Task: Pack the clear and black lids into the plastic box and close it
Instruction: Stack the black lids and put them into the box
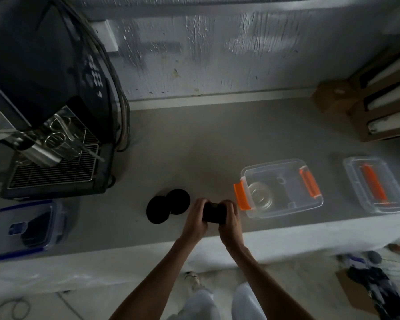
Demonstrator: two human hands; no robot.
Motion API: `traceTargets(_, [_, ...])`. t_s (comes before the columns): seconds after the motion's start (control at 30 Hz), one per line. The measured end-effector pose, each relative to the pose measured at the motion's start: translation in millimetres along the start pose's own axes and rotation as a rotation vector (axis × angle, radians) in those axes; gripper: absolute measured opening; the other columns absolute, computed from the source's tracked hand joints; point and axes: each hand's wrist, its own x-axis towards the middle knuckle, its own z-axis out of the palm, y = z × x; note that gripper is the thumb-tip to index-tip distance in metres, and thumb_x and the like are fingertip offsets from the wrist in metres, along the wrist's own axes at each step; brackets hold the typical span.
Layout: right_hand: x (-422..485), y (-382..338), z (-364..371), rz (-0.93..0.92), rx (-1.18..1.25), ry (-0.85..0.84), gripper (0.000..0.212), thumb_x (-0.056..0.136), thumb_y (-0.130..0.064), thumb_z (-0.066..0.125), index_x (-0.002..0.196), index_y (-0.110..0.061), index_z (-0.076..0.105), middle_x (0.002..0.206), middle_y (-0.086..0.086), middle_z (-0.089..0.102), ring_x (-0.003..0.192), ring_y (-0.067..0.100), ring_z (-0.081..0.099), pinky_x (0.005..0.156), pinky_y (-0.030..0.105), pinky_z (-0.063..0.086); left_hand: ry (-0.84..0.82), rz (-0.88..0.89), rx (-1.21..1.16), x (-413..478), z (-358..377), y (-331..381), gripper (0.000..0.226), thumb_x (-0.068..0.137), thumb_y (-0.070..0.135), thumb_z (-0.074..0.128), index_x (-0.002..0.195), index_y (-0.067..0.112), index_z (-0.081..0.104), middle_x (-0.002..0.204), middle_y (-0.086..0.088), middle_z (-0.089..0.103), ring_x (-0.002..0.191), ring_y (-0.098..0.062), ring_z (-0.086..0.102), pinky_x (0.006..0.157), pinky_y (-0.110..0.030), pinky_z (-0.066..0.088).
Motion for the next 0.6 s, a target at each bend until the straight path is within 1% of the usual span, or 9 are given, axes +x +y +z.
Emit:
traceTargets(0.1, [-4,12,3,0.037,-0.011,-0.062,0.019,0.085,0.004,0.061,0.102,-0.003,0.057,0.101,0.008,0.057,0.083,0.012,0.056,0.070,0.002,0.044,-0.023,0.020,0.067,-7,1,-7,0.042,0.089,0.002,0.060,0.129,0.008,0.050,0.126,-0.009,0.057,0.119,-0.016,0.056,0.102,-0.028,0.050])
traceTargets(0.2, [-2,15,3,0.077,0.001,-0.045,0.018,0.085,0.006,0.060,0.098,-0.006,0.058,0.097,0.008,0.060,0.081,0.017,0.057,0.069,0.000,0.043,-0.005,0.032,0.088,-6,0,-10,0.038,0.089,0.002,0.059,0.126,0.008,0.053,0.122,-0.008,0.059,0.115,-0.017,0.058,0.099,-0.028,0.051])
traceTargets(0.27, [-1,15,2,0.066,-0.014,-0.051,0.017,0.087,0.003,0.059,0.100,-0.007,0.058,0.099,0.007,0.061,0.084,0.016,0.057,0.070,0.006,0.045,-0.006,0.036,0.099,-3,-1,-11,0.038,0.088,0.001,0.059,0.125,0.008,0.053,0.121,-0.009,0.060,0.115,-0.018,0.058,0.099,-0.024,0.050])
traceTargets(0.33, [-1,15,2,0.054,-0.049,-0.093,0.015,0.088,-0.002,0.060,0.103,-0.005,0.059,0.101,0.008,0.061,0.086,0.019,0.058,0.071,0.017,0.050,-0.036,0.032,0.107,-3,0,-11,0.044,0.087,-0.001,0.059,0.129,0.008,0.051,0.125,-0.010,0.057,0.117,-0.017,0.055,0.099,-0.023,0.047])
traceTargets(0.37, [-1,14,3,0.079,-0.056,-0.108,0.012,0.088,-0.002,0.060,0.100,-0.004,0.059,0.098,0.008,0.060,0.084,0.020,0.058,0.068,0.024,0.052,-0.045,0.026,0.110,-3,1,-11,0.044,0.087,-0.001,0.060,0.129,0.009,0.050,0.124,-0.010,0.057,0.117,-0.017,0.055,0.098,-0.023,0.047])
traceTargets(0.4, [-2,14,4,0.099,-0.067,-0.108,0.009,0.087,0.001,0.058,0.094,-0.005,0.057,0.093,0.007,0.059,0.080,0.021,0.056,0.064,0.027,0.050,-0.042,0.022,0.112,-4,3,-11,0.042,0.087,0.000,0.060,0.127,0.008,0.051,0.121,-0.010,0.058,0.114,-0.017,0.056,0.097,-0.024,0.049])
traceTargets(0.47, [-4,13,6,0.111,-0.076,-0.071,0.017,0.083,0.006,0.054,0.088,-0.010,0.052,0.086,0.002,0.055,0.073,0.019,0.052,0.059,0.018,0.042,-0.018,0.023,0.103,-4,6,-12,0.037,0.088,0.002,0.061,0.124,0.007,0.052,0.114,-0.010,0.062,0.108,-0.017,0.060,0.094,-0.026,0.053])
traceTargets(0.5, [-5,12,7,0.123,-0.066,-0.072,0.018,0.084,0.004,0.055,0.088,-0.013,0.051,0.086,0.000,0.055,0.073,0.017,0.052,0.059,0.014,0.041,-0.018,0.022,0.086,-5,7,-11,0.039,0.087,0.001,0.062,0.124,0.006,0.052,0.114,-0.009,0.062,0.107,-0.016,0.060,0.094,-0.026,0.054])
traceTargets(0.6, [-6,12,9,0.189,-0.059,-0.137,0.009,0.091,-0.010,0.058,0.097,-0.015,0.054,0.095,-0.005,0.057,0.083,0.013,0.055,0.063,0.011,0.043,-0.075,-0.018,0.034,-4,12,-10,0.046,0.085,-0.005,0.061,0.128,0.006,0.048,0.119,-0.009,0.059,0.110,-0.017,0.059,0.097,-0.028,0.053])
